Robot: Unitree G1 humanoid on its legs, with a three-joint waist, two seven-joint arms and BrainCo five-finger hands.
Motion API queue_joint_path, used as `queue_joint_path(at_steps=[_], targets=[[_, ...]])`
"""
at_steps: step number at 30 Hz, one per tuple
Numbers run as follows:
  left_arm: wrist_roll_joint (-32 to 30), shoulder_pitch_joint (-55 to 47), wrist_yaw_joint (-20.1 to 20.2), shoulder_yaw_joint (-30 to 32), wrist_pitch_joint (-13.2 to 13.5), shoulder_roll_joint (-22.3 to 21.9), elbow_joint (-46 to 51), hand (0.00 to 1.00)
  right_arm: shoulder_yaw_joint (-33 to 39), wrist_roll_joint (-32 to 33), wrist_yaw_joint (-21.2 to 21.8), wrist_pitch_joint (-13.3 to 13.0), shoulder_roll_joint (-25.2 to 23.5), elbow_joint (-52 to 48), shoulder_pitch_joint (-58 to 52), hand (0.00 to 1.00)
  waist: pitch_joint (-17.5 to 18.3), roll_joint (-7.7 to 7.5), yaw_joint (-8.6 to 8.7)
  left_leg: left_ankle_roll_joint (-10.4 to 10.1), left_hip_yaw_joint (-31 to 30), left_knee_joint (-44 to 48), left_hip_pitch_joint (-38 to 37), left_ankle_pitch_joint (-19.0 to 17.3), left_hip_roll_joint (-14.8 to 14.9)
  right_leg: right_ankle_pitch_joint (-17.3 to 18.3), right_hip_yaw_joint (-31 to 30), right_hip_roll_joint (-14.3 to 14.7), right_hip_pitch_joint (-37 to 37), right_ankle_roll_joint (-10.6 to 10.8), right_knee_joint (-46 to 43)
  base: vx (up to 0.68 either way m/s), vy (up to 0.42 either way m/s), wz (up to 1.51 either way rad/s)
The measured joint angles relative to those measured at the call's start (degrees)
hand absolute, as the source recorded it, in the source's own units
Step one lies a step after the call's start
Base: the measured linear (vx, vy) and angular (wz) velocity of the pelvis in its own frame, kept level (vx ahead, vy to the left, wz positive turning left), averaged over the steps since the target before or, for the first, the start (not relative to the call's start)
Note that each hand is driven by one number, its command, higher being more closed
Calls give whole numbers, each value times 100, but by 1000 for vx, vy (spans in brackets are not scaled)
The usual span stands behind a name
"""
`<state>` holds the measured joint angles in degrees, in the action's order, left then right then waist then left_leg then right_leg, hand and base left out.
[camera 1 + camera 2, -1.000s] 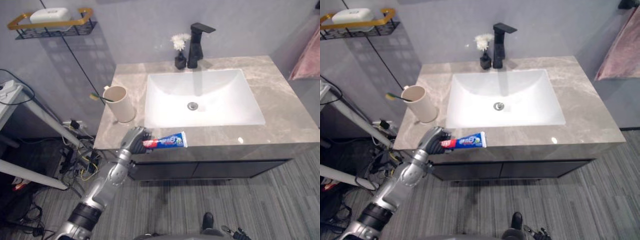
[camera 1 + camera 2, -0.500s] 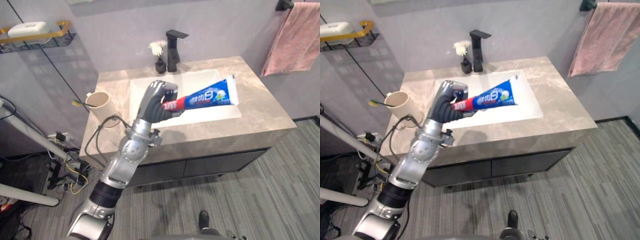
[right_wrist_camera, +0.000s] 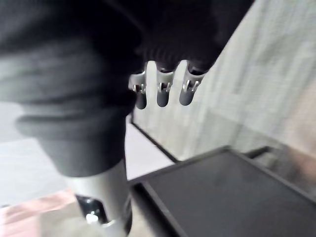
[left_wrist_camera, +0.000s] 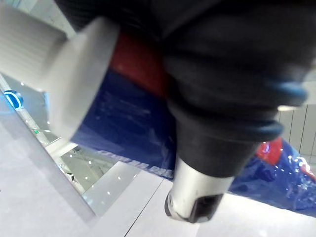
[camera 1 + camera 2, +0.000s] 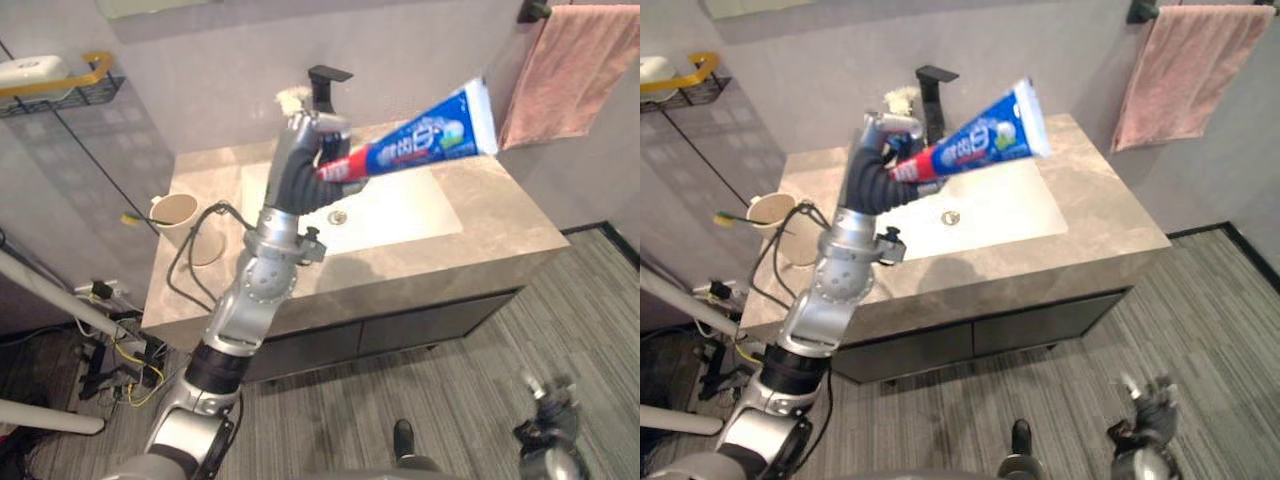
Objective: Organize washtable
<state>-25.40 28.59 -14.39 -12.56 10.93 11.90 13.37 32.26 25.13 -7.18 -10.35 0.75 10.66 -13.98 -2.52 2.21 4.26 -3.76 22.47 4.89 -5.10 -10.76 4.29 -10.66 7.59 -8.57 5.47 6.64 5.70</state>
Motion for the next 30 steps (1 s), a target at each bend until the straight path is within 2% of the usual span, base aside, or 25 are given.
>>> queue_joint_path(at_steps=[2, 7, 9, 11, 15, 18, 23, 30], targets=[[-2, 0, -58, 91, -50, -15, 159, 100, 168, -349, -245, -94, -30, -1017, 152, 0, 0, -2, 1, -10, 38, 9, -19, -6, 36, -13, -1, 37, -3, -18, 0, -63, -49, -8], [-4, 47, -69, 170, -61, -189, 254, 100, 210, -1019, -687, -343, 77, -2180, 845, 0, 3, -6, -12, -16, 23, 31, -5, -7, 83, -20, 27, 65, -18, -28, 0, -61, -52, 0], [-4, 149, -70, 155, -77, -216, 253, 100, 1, -1189, -788, -372, 231, -2416, 1059, 0, 5, -10, -20, -16, -31, 78, 33, -7, 83, -24, 63, 51, -21, -33, 0, -39, -30, 11], [-3, 328, -75, 111, -83, -225, 247, 100, -594, -1349, -794, -445, 449, -2683, 1287, 0, 20, -30, -24, -14, -99, 119, 52, -6, 88, -26, 135, 41, -50, -35, -1, -23, -27, 15], [3, 531, -89, -247, -110, -310, 149, 100, -1565, -1272, -604, -483, 661, -2712, 1576, 0, 76, -86, -70, -13, -227, 142, 51, -5, 101, -26, 275, 28, -145, -35, -1, -20, -28, 18], [8, 695, -87, -504, -119, -389, -48, 100, -2231, -970, -192, -462, 667, -2701, 1732, 0, 117, -143, -184, -9, -338, 185, 100, -2, 82, -26, 342, -8, -176, -35, -1, -27, -16, 17], [127, 779, -79, -629, -122, -400, -221, 100, -2779, -575, 236, -385, 776, -2368, 2025, 0, 151, -196, -202, 12, -472, 212, 130, 11, 50, -26, 491, -61, -240, -35, -1, -31, -8, 14], [256, 802, -66, -864, -163, -575, -271, 100, -3422, -305, 495, -199, 895, -2009, 2517, 0, 186, -251, -228, 25, -549, 214, 144, 20, 60, -26, 582, -66, -292, -35, -1, -28, -26, 6]])
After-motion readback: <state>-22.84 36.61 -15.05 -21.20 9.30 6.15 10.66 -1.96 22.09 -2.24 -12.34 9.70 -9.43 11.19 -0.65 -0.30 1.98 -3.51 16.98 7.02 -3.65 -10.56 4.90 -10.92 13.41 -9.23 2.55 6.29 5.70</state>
